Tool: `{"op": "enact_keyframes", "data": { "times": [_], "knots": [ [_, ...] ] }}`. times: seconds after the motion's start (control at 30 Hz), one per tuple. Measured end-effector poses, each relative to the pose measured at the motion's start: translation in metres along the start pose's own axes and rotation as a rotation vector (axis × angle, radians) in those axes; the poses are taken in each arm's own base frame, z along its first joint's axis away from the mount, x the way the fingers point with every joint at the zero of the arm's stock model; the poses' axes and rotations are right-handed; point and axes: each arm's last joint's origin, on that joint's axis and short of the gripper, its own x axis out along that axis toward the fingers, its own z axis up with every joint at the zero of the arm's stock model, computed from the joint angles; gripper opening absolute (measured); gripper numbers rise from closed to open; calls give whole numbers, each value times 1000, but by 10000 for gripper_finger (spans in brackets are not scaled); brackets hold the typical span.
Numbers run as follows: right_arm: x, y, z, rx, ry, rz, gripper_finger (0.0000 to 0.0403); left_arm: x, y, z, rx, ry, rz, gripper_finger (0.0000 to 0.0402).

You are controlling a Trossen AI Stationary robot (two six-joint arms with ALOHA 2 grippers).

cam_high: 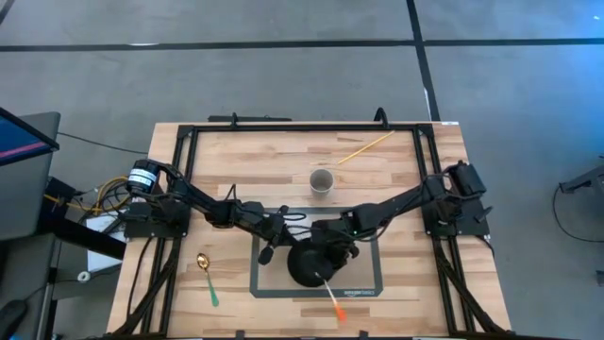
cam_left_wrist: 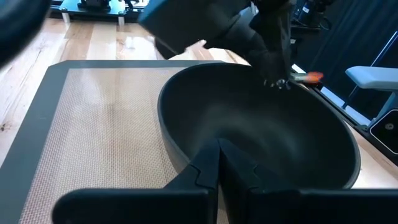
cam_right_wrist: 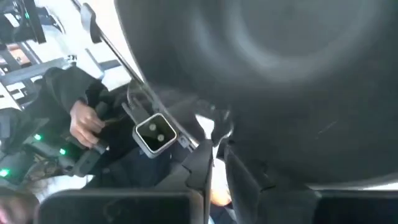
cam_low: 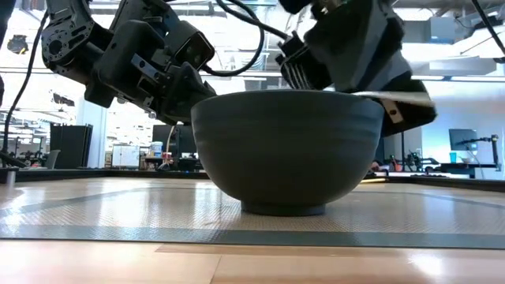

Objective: Pick & Place Utensil
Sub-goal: Put the orange fork into the black bowl on the transparent mat, then put the green spoon into the black bowl on the transparent mat

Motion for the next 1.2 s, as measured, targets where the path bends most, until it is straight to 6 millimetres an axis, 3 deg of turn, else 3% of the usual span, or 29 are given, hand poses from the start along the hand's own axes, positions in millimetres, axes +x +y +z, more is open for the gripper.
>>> {"op": "enact_keyframes", "data": {
  "times": [0.47, 0.8, 1.2],
  "knots": [
    [-7, -4, 12, -59, -47, 0, 46, 0, 0, 0, -1, 1, 1, 8],
    [-16, -9, 28, -75, -153, -29, 4, 0, 0, 0, -1, 1, 1, 8],
    [-23, -21, 37, -43, -128, -79, 12, 0, 0, 0, 0, 1, 1, 6]
  ]
}}
